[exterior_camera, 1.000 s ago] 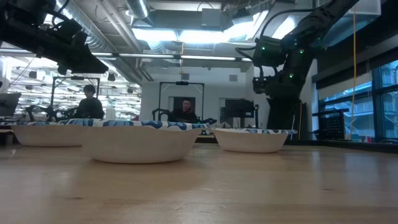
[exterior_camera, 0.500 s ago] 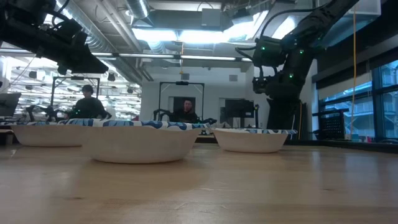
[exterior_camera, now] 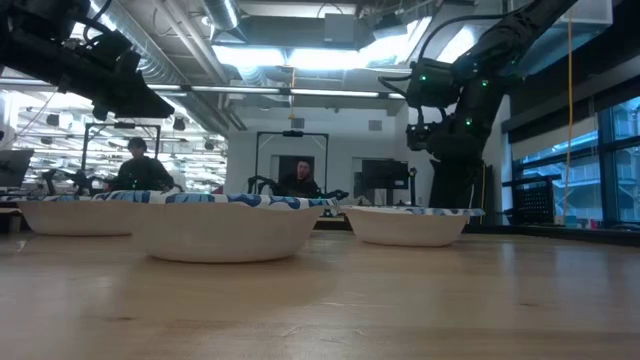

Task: Nest bowls inside each other
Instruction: Stack the bottom right bowl on the top right bowl

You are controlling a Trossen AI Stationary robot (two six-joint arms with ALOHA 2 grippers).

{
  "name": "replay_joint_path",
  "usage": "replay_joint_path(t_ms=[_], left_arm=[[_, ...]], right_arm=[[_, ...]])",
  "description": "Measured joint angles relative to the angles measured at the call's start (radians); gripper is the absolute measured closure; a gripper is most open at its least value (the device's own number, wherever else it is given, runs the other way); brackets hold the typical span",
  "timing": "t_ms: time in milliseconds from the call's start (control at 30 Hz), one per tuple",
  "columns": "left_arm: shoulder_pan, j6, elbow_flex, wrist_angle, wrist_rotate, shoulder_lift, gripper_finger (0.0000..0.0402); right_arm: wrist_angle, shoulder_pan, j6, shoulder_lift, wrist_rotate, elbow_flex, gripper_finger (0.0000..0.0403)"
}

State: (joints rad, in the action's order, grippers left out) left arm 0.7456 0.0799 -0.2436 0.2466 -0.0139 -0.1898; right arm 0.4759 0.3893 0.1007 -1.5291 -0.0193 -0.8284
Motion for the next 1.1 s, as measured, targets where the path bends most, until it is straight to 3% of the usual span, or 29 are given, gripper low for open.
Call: replay_joint_path(t_ms=[567,900,1100], left_arm=[[0.000,0.000,0.000,0.000,0.000,0.000,0.0291],[0.000,0.000,0.000,0.000,0.000,0.000,0.0291],[0.000,0.000,0.000,0.000,0.000,0.000,0.0291]], right_arm=[[0.014,0.000,-0.005,0.000,0.003,0.000,0.0299],[0.014,0.000,-0.007,0.000,0.000,0.000,0.0371],[0.014,0.000,-0.010,0.000,0.000,0.000,0.0392]])
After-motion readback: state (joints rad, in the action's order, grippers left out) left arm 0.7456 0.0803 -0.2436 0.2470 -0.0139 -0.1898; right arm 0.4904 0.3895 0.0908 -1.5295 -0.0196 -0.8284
